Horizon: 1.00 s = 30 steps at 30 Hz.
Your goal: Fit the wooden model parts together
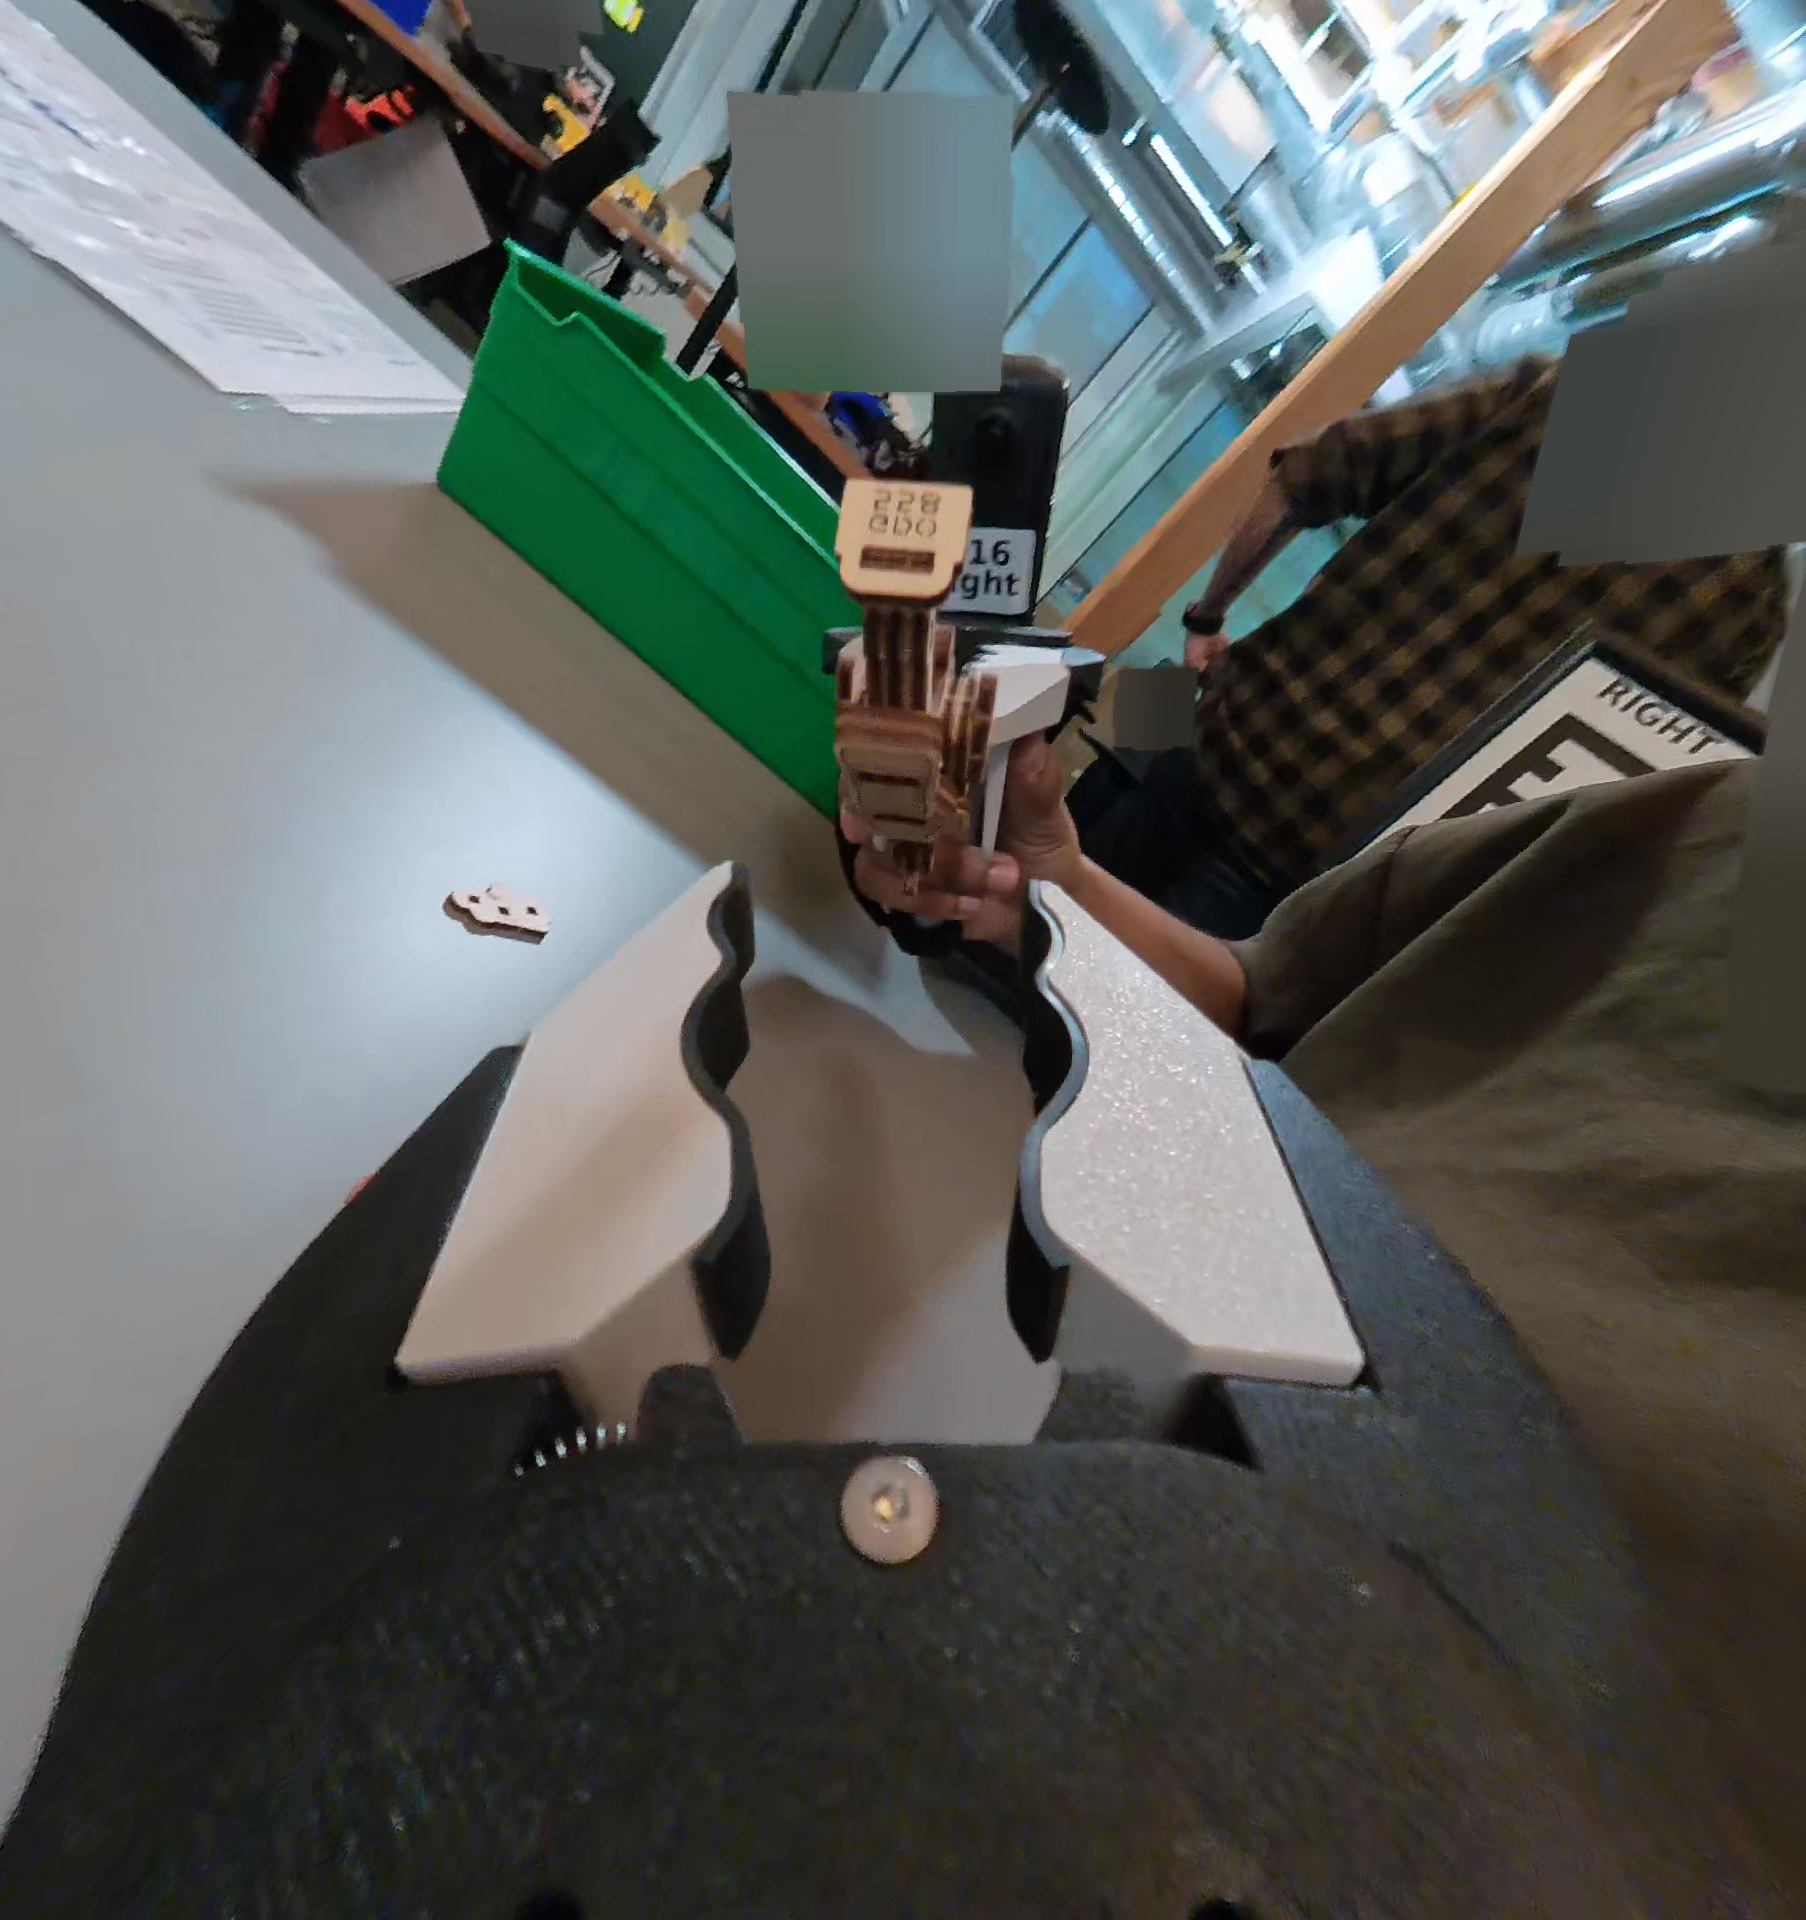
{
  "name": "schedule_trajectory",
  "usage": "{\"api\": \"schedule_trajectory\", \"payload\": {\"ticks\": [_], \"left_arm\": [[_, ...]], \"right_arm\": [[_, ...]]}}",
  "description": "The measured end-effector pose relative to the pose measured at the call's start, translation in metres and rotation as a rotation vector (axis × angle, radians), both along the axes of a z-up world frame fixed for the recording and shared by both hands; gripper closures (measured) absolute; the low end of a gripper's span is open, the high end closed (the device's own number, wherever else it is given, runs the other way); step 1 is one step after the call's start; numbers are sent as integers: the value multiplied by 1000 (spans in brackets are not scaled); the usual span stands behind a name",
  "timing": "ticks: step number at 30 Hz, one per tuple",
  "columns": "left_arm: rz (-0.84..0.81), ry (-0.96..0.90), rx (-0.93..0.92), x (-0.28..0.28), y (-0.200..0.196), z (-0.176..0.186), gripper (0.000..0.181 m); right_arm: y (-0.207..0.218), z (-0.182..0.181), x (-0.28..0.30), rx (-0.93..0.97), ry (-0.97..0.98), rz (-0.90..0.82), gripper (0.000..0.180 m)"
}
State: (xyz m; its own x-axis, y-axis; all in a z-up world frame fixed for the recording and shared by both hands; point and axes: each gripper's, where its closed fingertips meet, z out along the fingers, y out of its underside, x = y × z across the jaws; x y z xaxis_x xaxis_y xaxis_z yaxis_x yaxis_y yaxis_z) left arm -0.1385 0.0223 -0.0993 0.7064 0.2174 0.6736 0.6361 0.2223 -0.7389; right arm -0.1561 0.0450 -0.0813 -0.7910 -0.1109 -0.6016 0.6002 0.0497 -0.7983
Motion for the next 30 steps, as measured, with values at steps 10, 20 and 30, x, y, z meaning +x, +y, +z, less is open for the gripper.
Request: {"api": "schedule_trajectory", "payload": {"ticks": [10, 20, 30], "left_arm": [[-15, -42, 124, 0, -2, 12, 132], [-46, -33, 113, 5, 2, 11, 156], [-49, -60, 145, 4, 0, 12, 148]], "right_arm": [[-8, -1, 13, 2, -6, 52, 172], [-9, -2, 13, -3, -17, 56, 172], [-8, -2, 13, -3, -14, 51, 172]]}}
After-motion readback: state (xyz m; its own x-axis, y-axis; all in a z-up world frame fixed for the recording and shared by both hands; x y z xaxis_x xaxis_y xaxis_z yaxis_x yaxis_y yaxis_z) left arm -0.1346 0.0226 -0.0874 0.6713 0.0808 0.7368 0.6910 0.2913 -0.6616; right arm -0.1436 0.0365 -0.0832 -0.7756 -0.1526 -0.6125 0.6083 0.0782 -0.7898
